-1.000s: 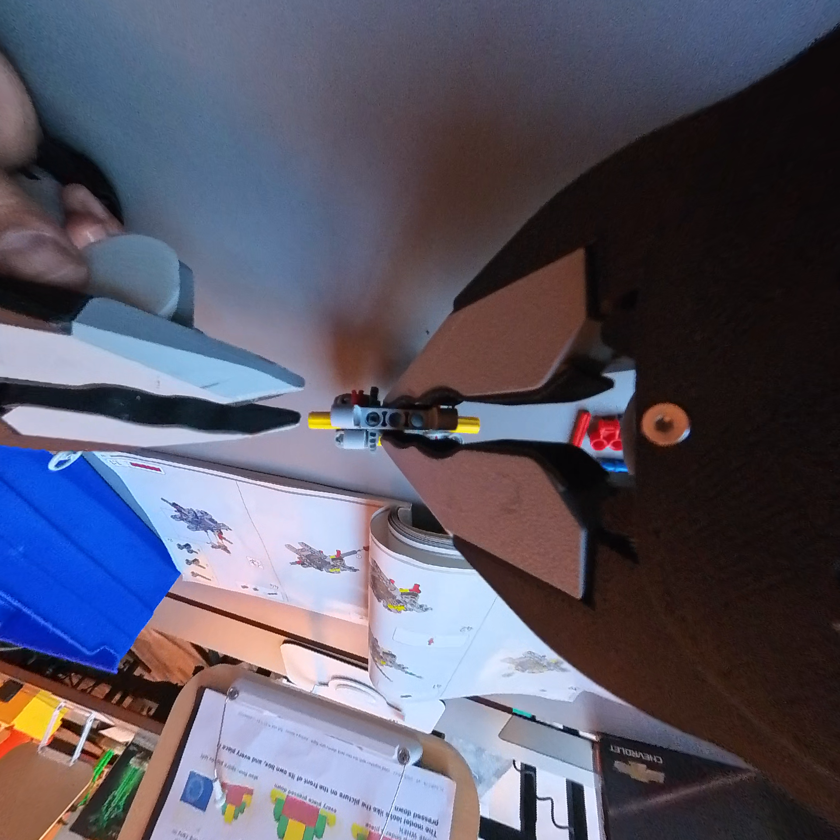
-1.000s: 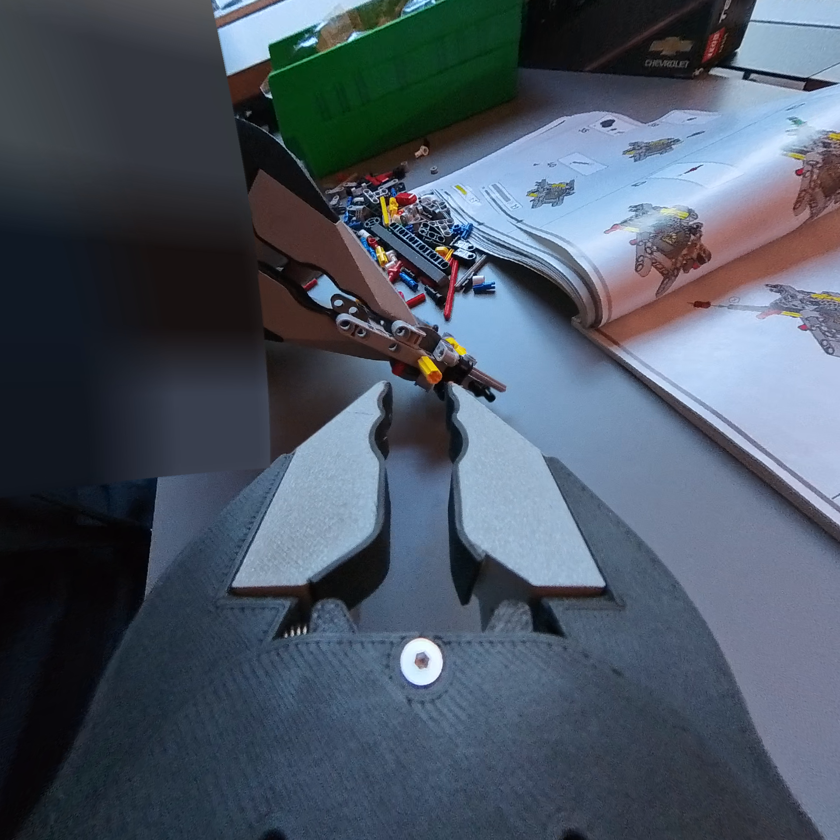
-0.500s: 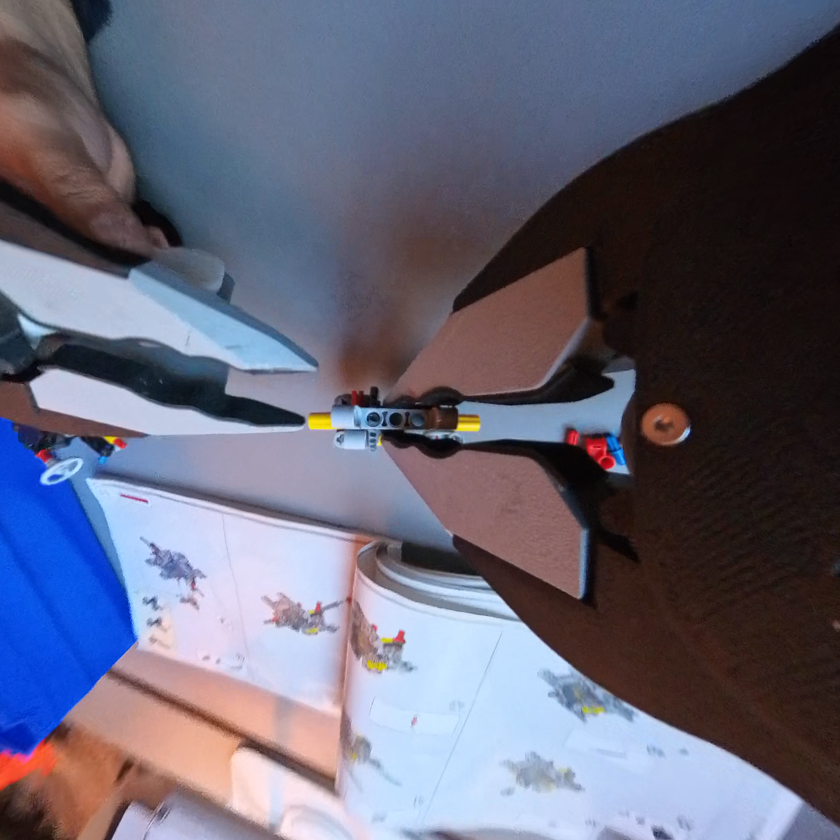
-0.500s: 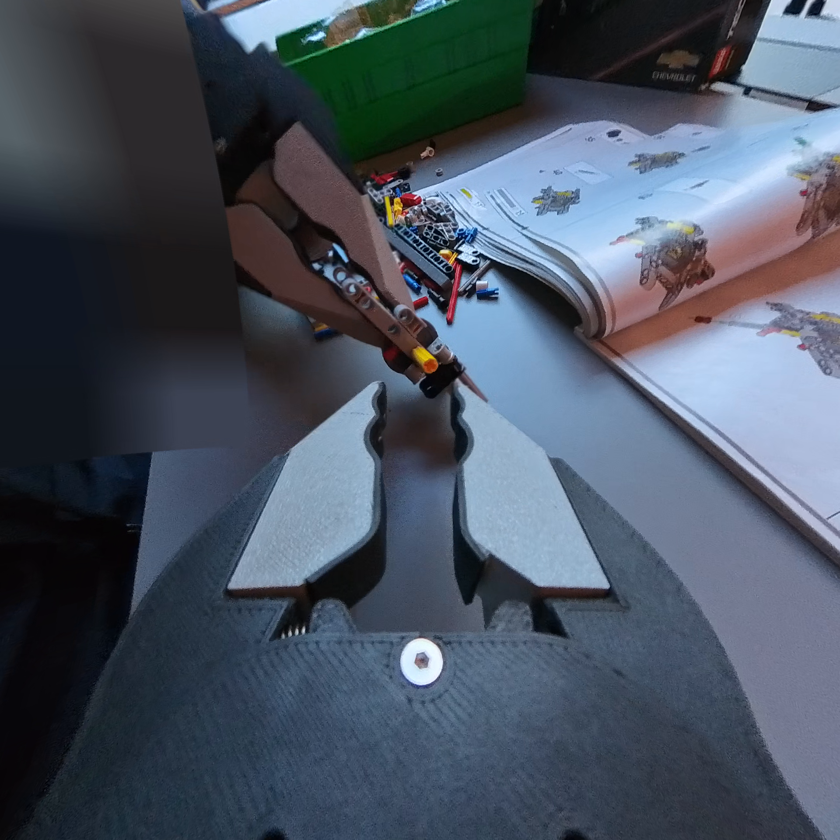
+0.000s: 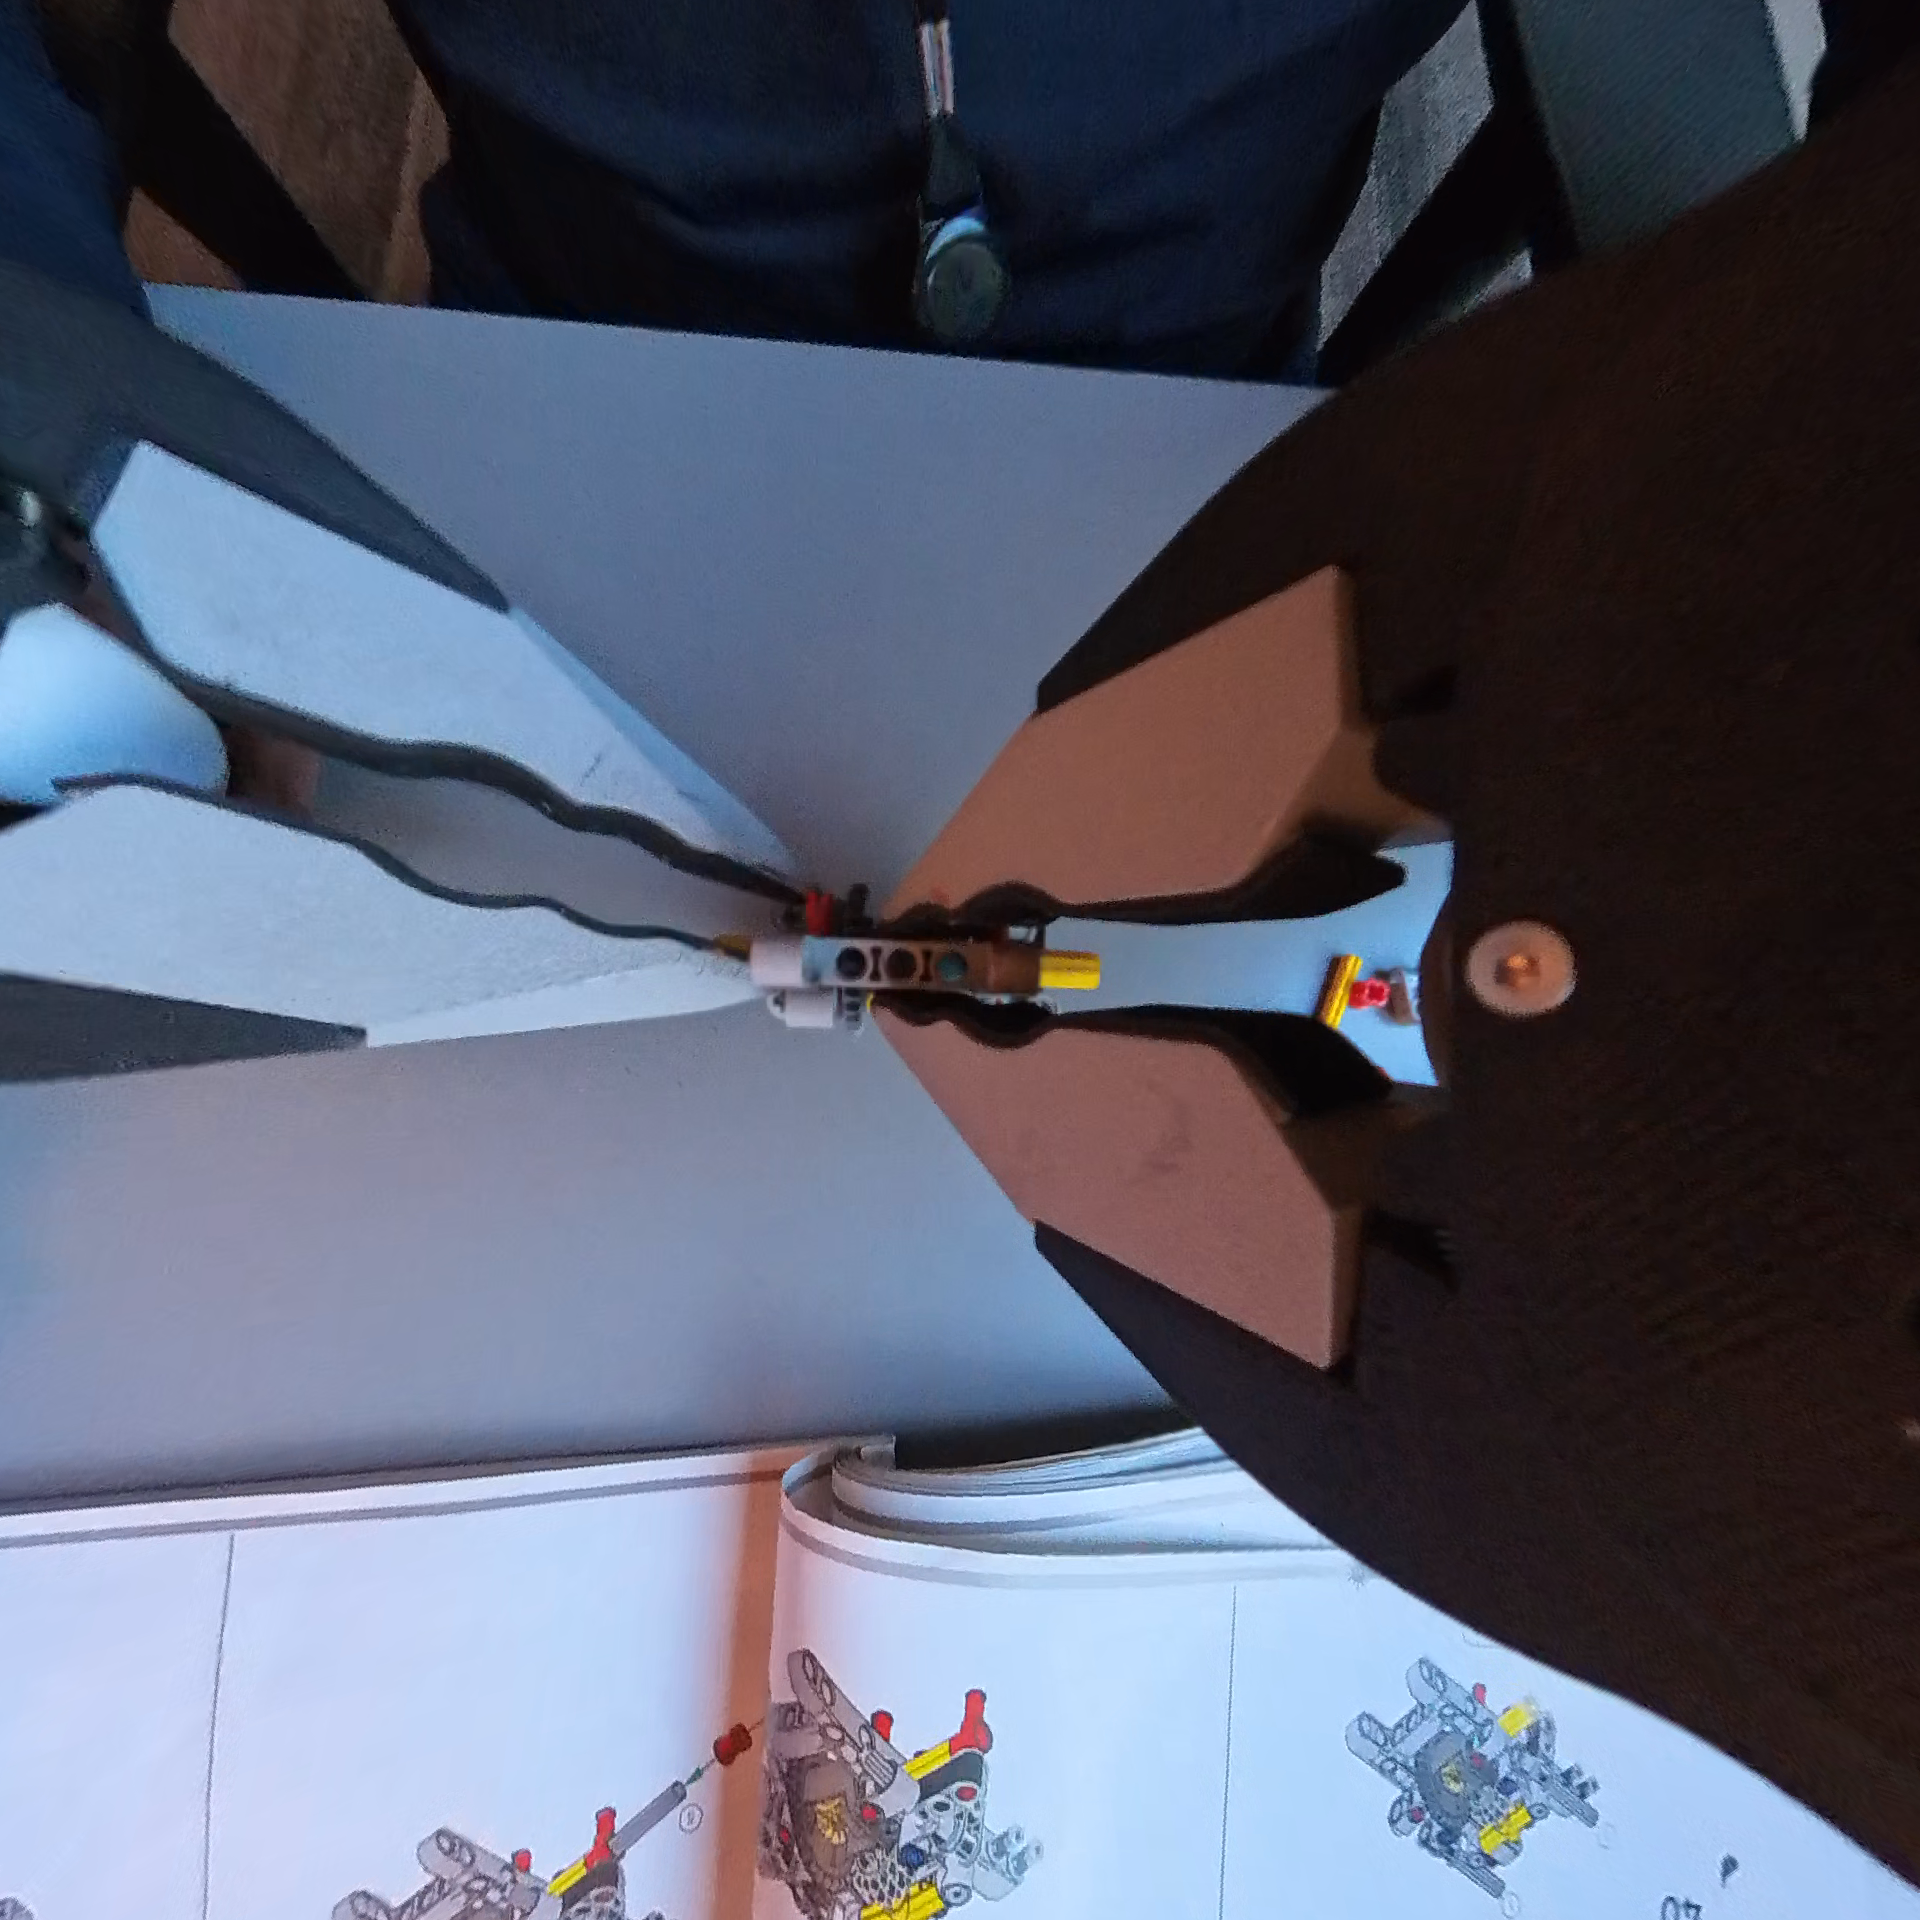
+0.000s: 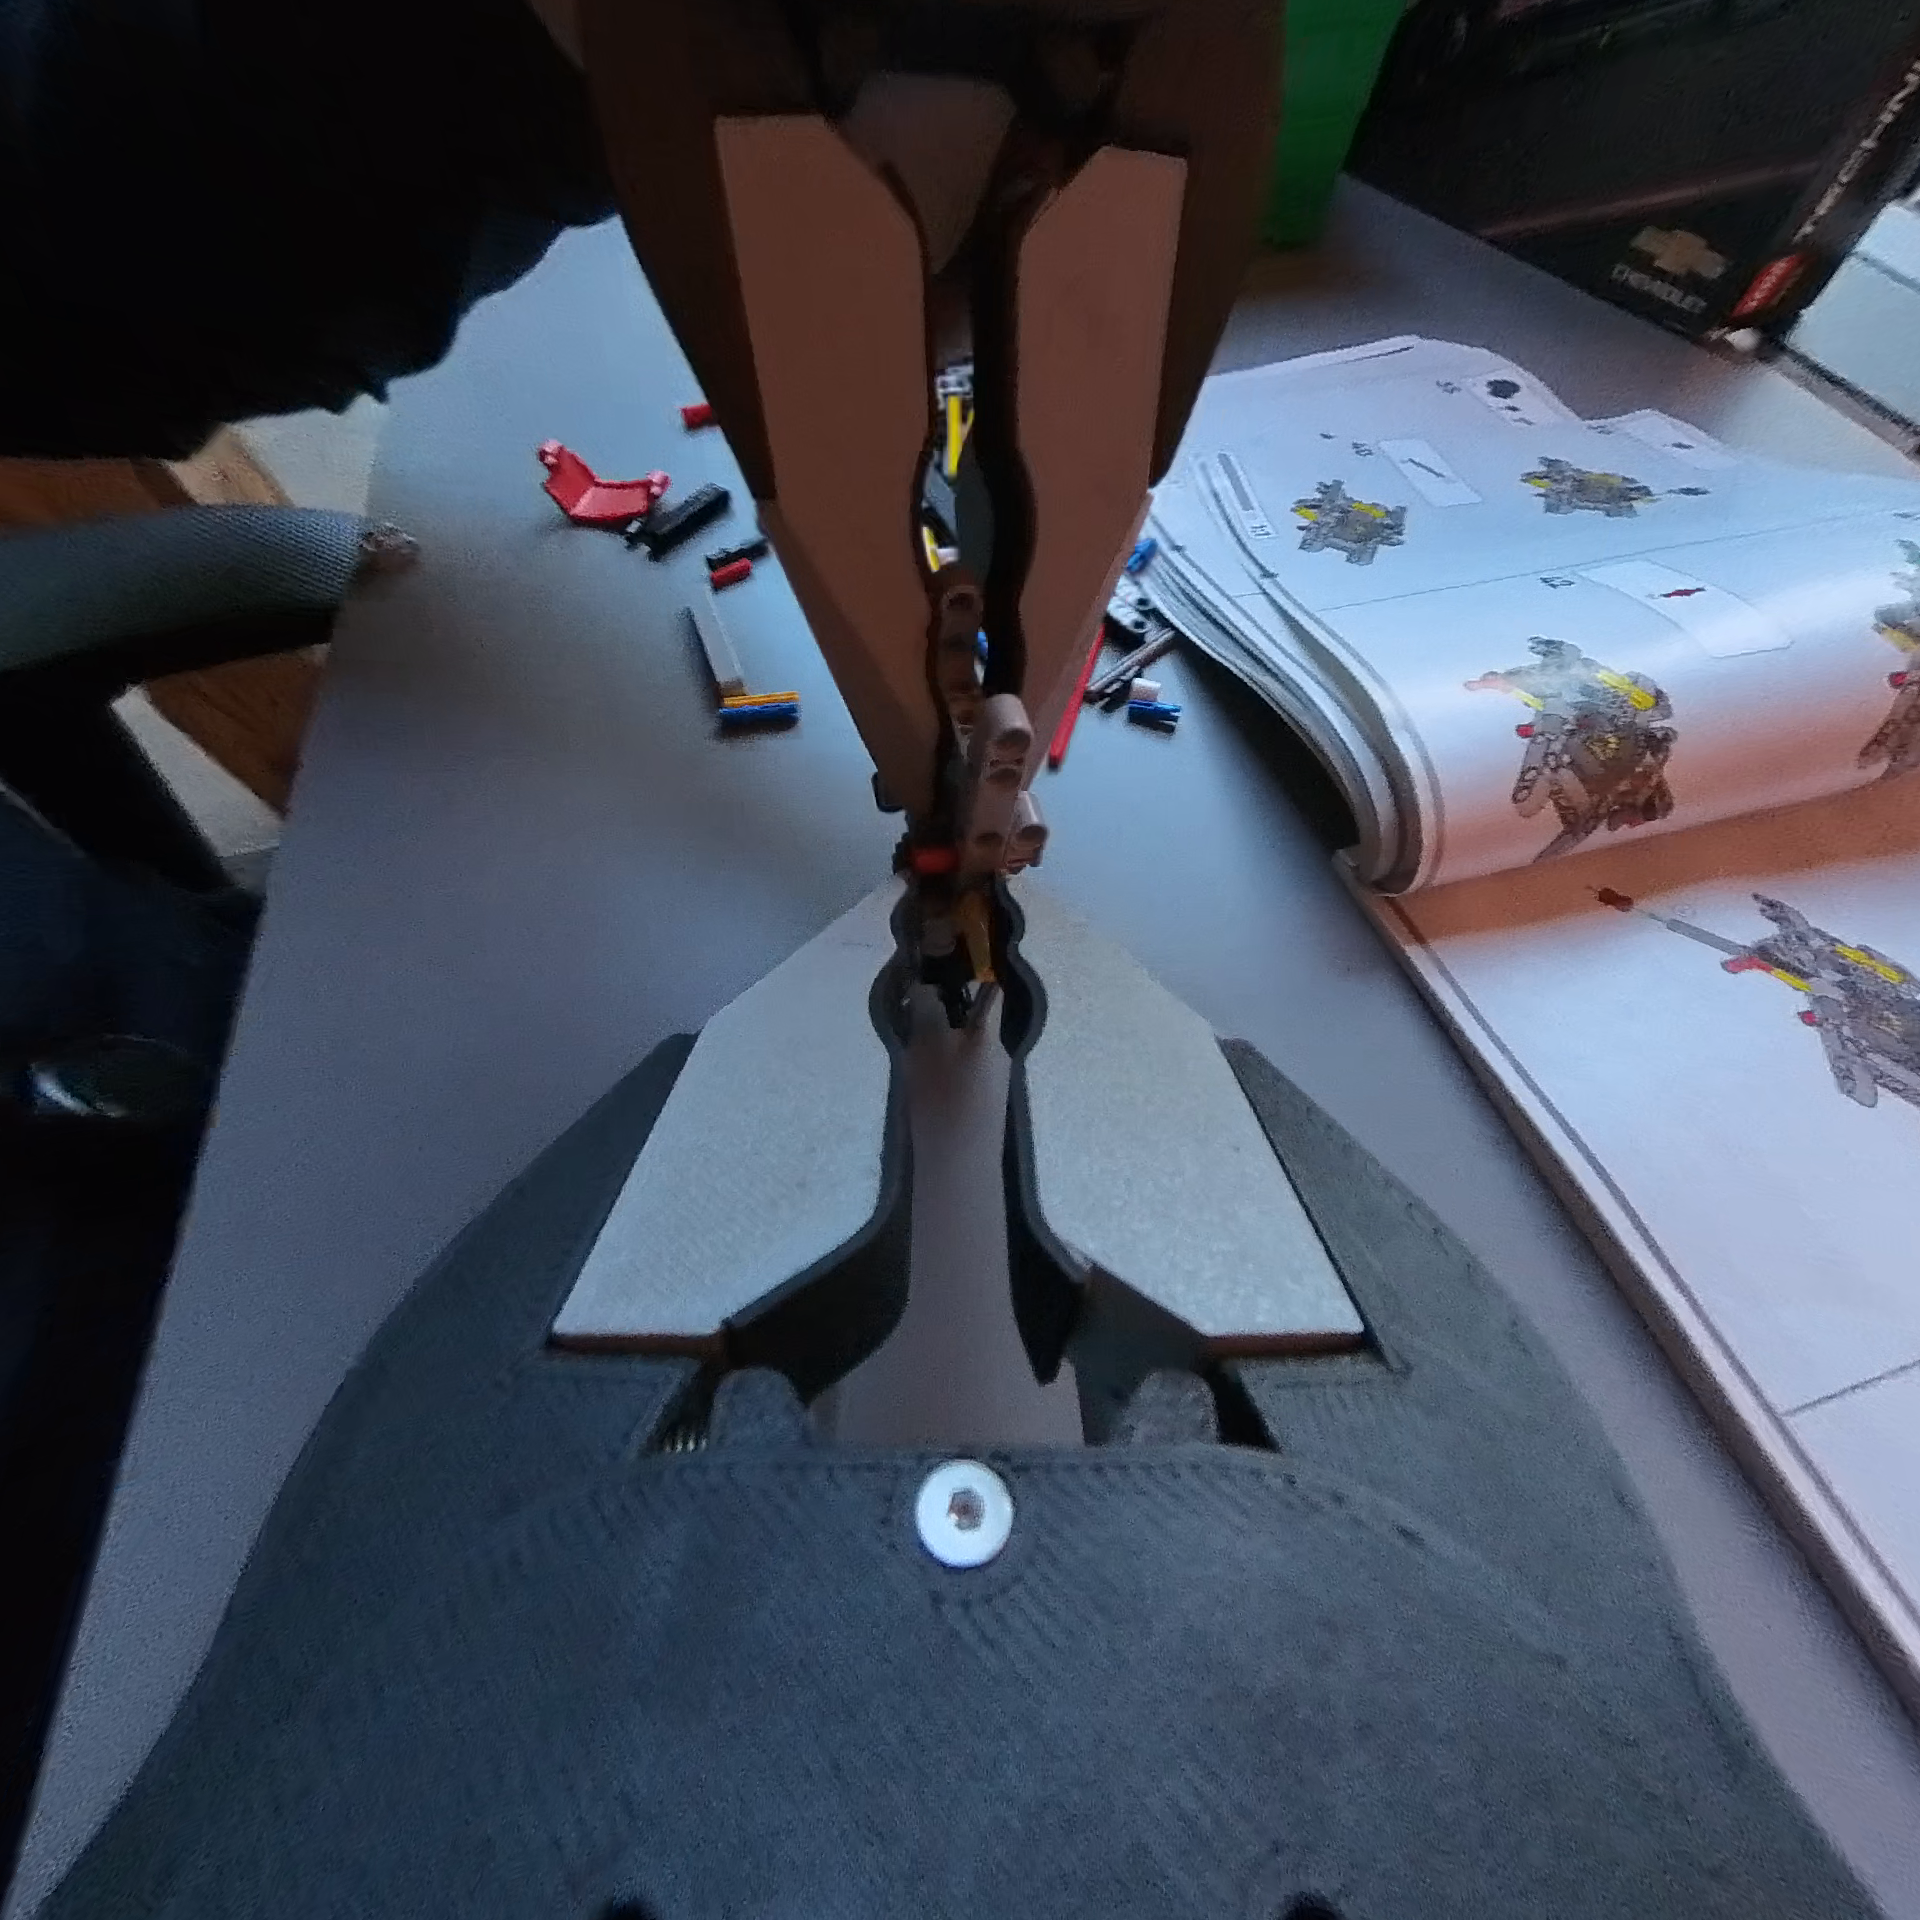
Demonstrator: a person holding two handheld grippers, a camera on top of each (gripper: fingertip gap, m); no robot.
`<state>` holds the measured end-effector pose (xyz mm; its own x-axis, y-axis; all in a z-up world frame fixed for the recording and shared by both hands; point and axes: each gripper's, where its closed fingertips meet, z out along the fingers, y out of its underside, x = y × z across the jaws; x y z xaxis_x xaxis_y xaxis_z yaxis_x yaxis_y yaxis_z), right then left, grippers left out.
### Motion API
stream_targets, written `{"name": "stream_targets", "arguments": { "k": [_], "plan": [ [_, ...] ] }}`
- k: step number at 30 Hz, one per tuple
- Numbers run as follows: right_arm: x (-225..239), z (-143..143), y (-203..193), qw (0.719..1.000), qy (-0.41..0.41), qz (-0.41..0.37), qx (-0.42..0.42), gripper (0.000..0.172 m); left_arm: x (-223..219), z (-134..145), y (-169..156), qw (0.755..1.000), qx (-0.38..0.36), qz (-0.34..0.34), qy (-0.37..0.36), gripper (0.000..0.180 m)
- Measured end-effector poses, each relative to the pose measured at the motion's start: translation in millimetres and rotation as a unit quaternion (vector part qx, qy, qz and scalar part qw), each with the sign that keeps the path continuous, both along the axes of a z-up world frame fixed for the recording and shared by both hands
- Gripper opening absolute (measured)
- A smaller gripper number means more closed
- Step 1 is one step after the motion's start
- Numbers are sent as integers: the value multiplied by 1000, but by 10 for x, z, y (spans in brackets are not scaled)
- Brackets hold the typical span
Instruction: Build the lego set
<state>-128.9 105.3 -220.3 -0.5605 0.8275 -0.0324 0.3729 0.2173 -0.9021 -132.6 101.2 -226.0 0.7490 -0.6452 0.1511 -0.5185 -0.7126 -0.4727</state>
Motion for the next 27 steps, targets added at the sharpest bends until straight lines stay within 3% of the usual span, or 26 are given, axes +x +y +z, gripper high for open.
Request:
{"name": "stream_targets", "arguments": {
  "k": [1, 6, 10, 15, 18, 23, 26, 27],
  "plan": [
    [11, -2, -4, 1000, -6, 5, -15, 1, 25, 5, -25, 1000, -5, -4, -2, 6],
    [54, 7, 10, 994, -40, 28, -102, 1, 41, 10, -5, 1000, 17, -4, -5, 7],
    [64, -72, 10, 996, -49, 23, -69, 0, -26, -22, -99, 999, 29, 21, -15, 43],
    [52, -191, -27, 997, -67, 20, -26, 0, -8, 7, -169, 990, 106, 35, -81, 29],
    [55, -165, -24, 998, -59, 21, -30, 0, -8, -3, -171, 989, 109, 45, -94, 26],
    [265, 126, -203, 993, 1, 92, -81, 46, -136, 17, -71, 985, 79, 100, -120, 22],
    [151, 42, -155, 999, -2, 44, -28, 50, -147, 21, -25, 982, 73, 113, -131, 22],
    [97, -31, -114, 1000, -14, 22, -5, 42, -136, 18, -16, 981, 70, 117, -135, 22]
  ]
}}
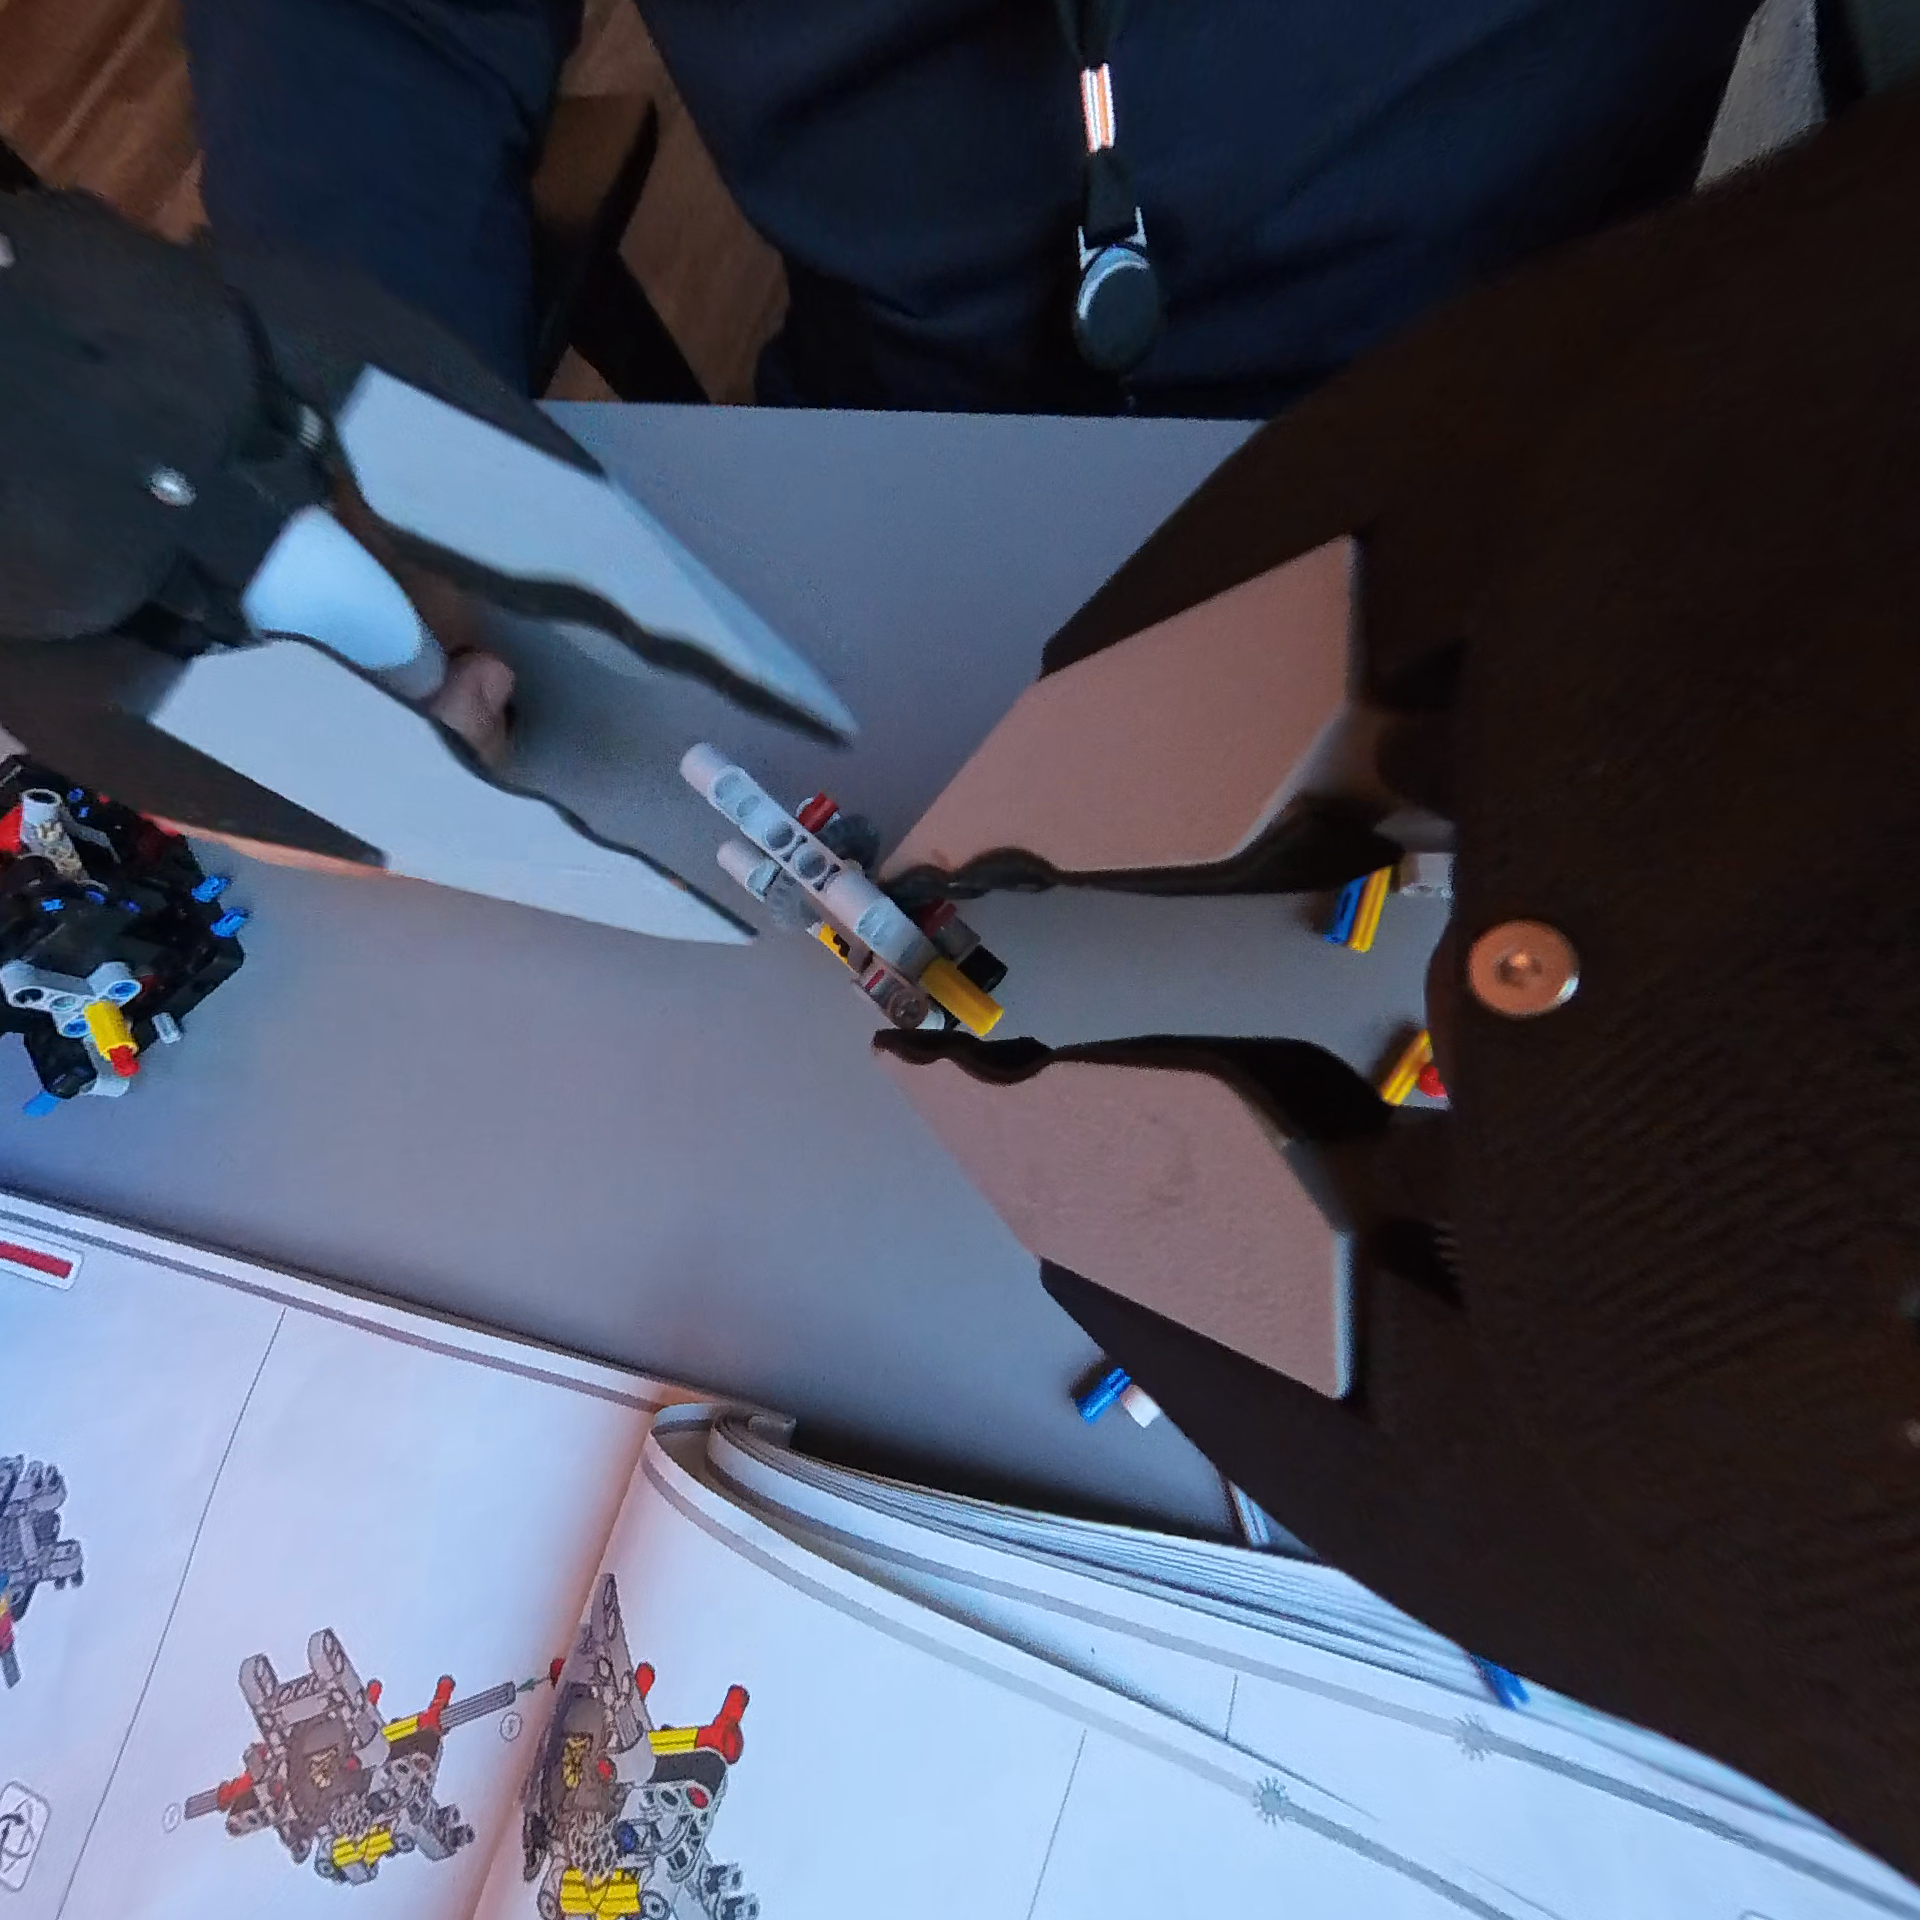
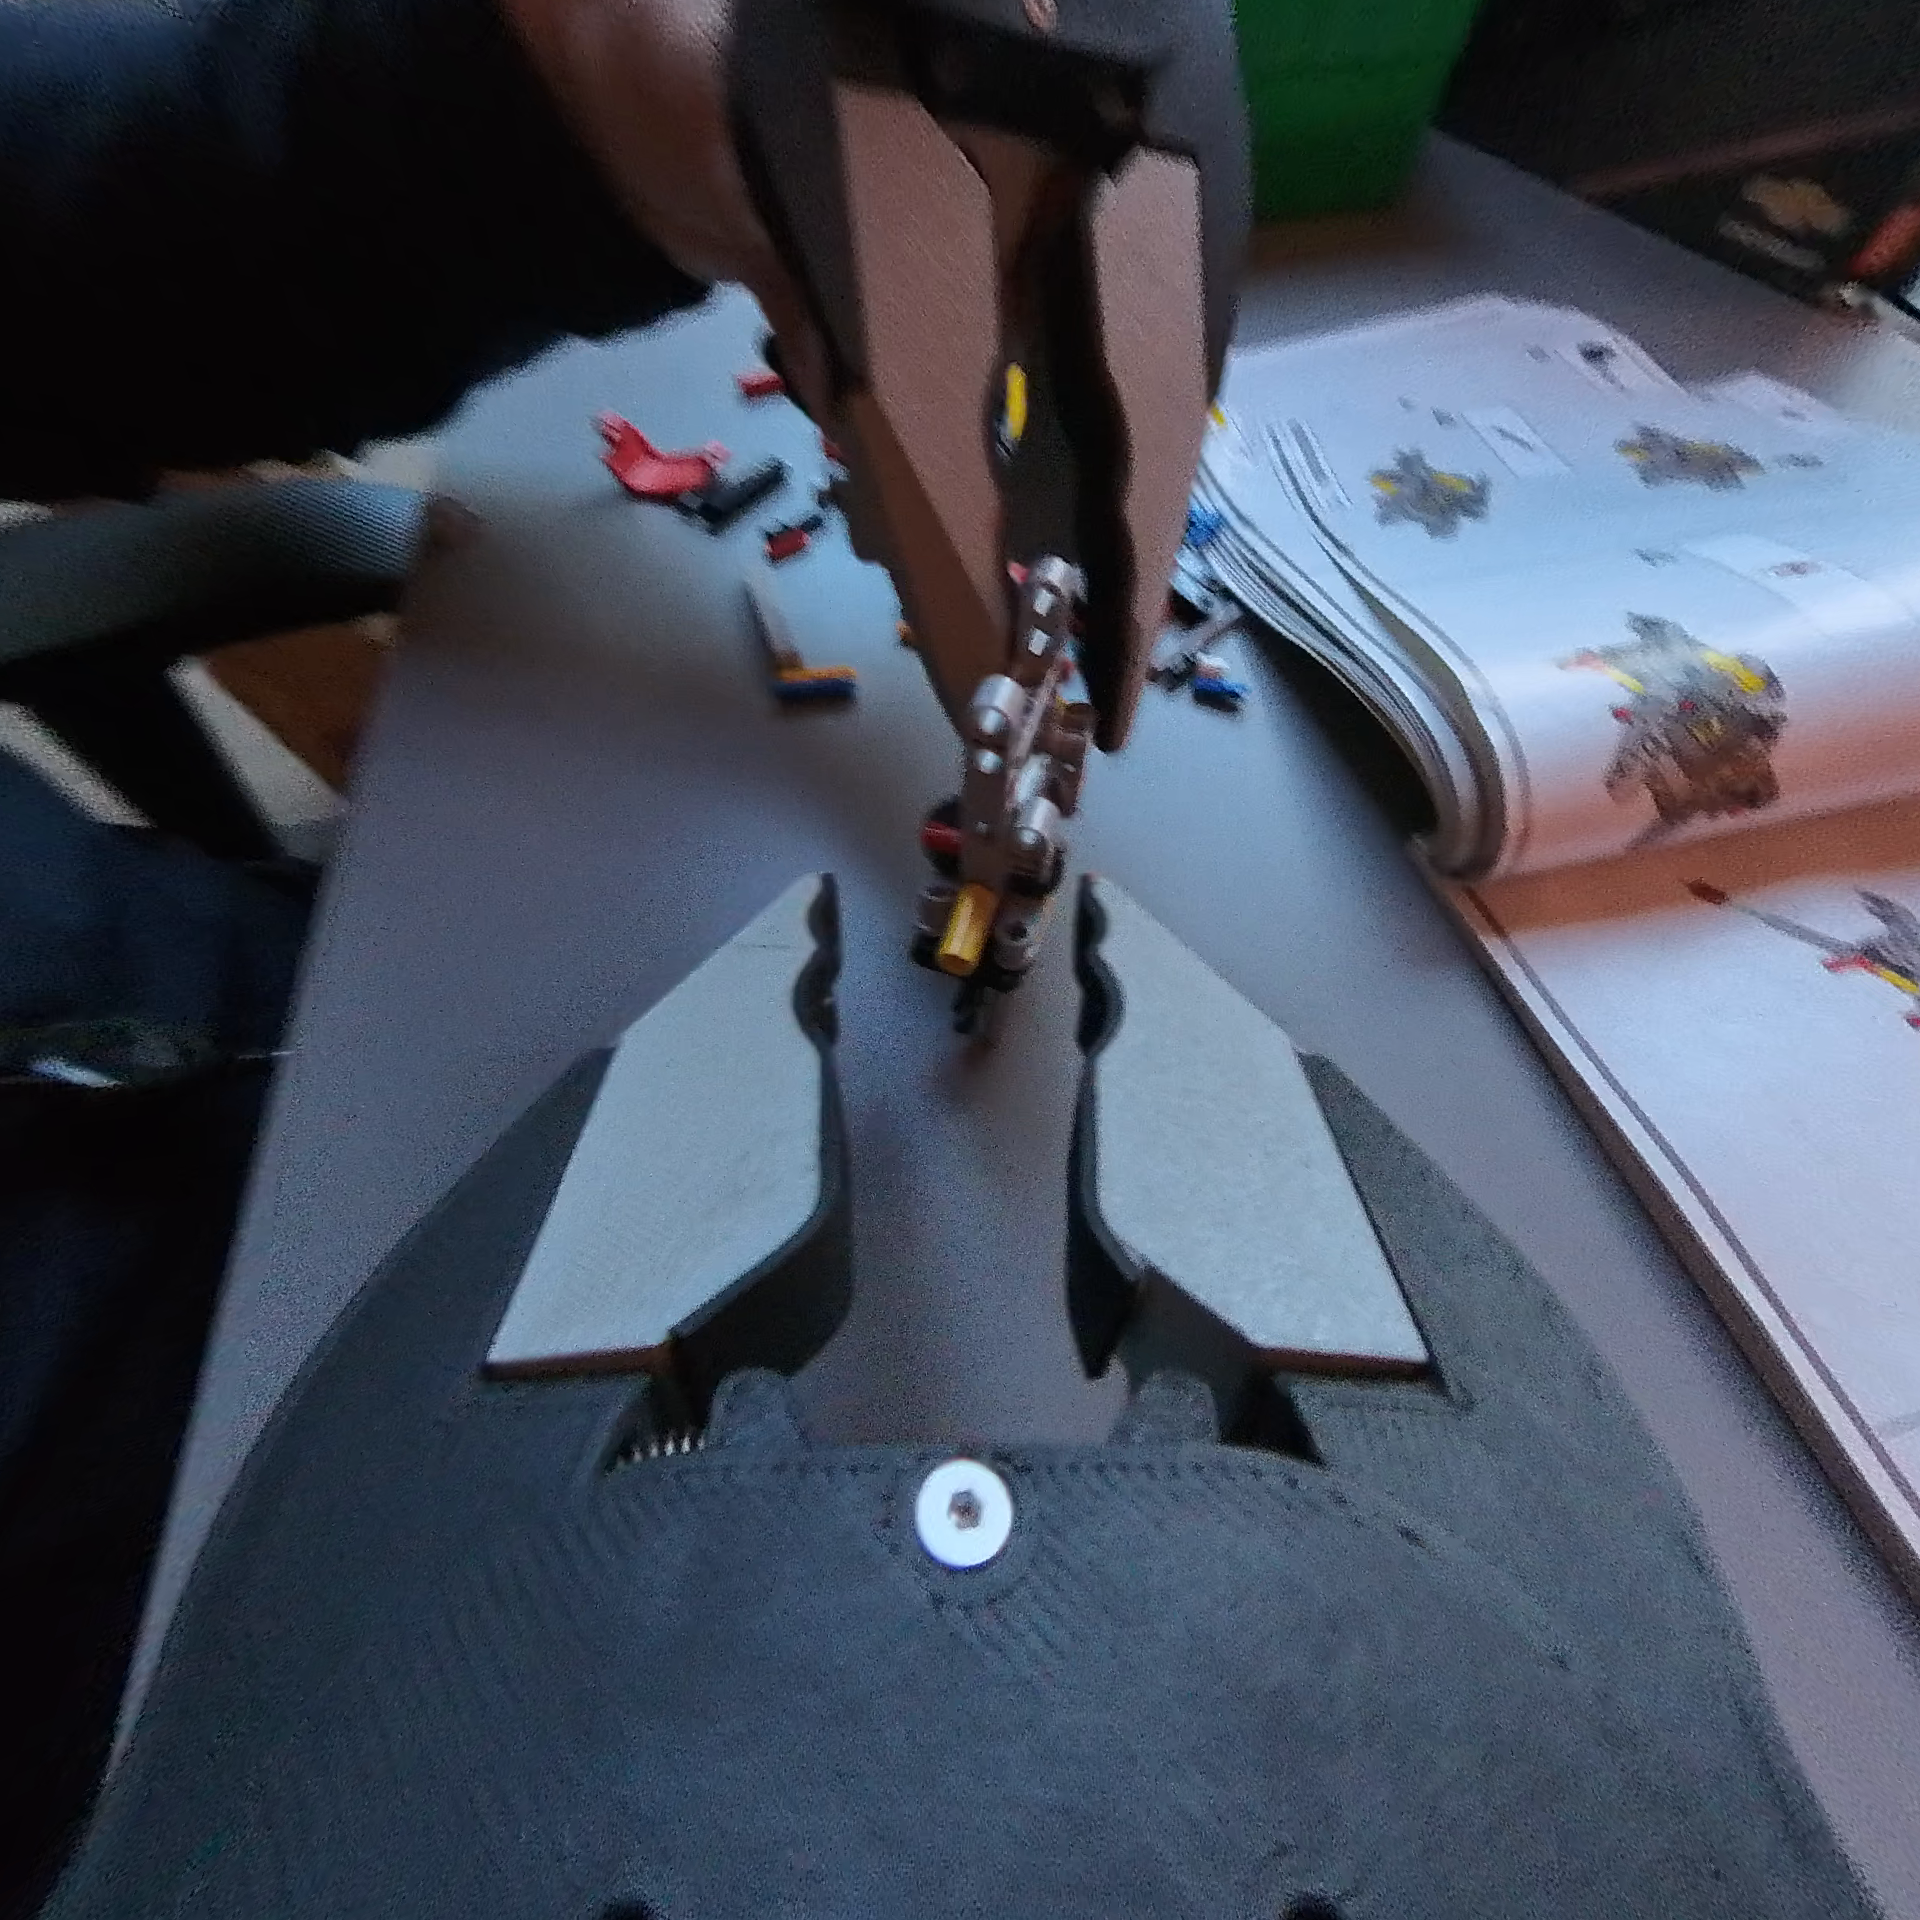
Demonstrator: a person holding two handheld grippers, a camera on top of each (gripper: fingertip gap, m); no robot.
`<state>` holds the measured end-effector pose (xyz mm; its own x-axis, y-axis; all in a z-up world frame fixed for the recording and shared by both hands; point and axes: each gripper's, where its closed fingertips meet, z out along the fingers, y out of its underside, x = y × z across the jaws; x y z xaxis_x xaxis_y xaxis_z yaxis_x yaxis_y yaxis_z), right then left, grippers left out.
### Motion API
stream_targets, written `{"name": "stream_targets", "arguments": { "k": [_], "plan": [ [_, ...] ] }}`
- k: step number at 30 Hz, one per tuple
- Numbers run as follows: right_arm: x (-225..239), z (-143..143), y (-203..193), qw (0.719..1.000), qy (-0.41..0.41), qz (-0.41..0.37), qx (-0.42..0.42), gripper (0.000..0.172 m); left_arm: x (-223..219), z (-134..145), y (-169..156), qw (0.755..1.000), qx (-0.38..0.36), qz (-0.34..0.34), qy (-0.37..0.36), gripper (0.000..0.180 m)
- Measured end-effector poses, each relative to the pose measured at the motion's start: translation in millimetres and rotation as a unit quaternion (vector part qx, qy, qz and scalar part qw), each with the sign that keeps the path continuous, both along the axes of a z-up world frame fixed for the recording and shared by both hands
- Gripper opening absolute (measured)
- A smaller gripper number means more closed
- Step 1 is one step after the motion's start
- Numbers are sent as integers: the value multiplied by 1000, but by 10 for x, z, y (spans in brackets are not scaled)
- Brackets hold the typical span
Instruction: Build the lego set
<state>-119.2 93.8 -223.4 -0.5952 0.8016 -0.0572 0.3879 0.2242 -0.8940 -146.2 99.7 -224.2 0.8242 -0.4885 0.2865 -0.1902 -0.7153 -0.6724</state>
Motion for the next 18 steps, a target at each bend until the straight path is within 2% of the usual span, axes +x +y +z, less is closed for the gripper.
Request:
{"name": "stream_targets", "arguments": {
  "k": [1, 4, 6, 9, 11, 14, 15, 18],
  "plan": [
    [-36, -81, 28, 1000, -14, -15, 20, 28, 10, -2, 13, 1000, -1, 5, -5, 22],
    [-55, -200, 31, 998, -35, -20, 42, 24, 19, 13, 9, 1000, 10, 6, -13, 22],
    [-36, -197, 48, 999, -43, -11, 19, 24, 40, 73, -27, 999, 39, -10, -27, 34],
    [1, -115, 86, 996, -63, 7, -57, 23, 57, 87, -88, 997, 58, -20, -47, 55],
    [6, -32, 105, 993, -61, 16, -100, 23, 113, 75, -63, 996, 71, -27, -56, 53],
    [18, -20, 78, 988, -77, 35, -127, 23, 244, 21, -19, 993, 81, -54, -61, 24],
    [20, -22, 68, 987, -82, 39, -132, 23, 252, -19, 3, 994, 81, -56, -55, 19],
    [15, -20, 83, 982, -96, 38, -155, 23, 306, -37, 16, 992, 62, -62, -91, 29]
  ]
}}
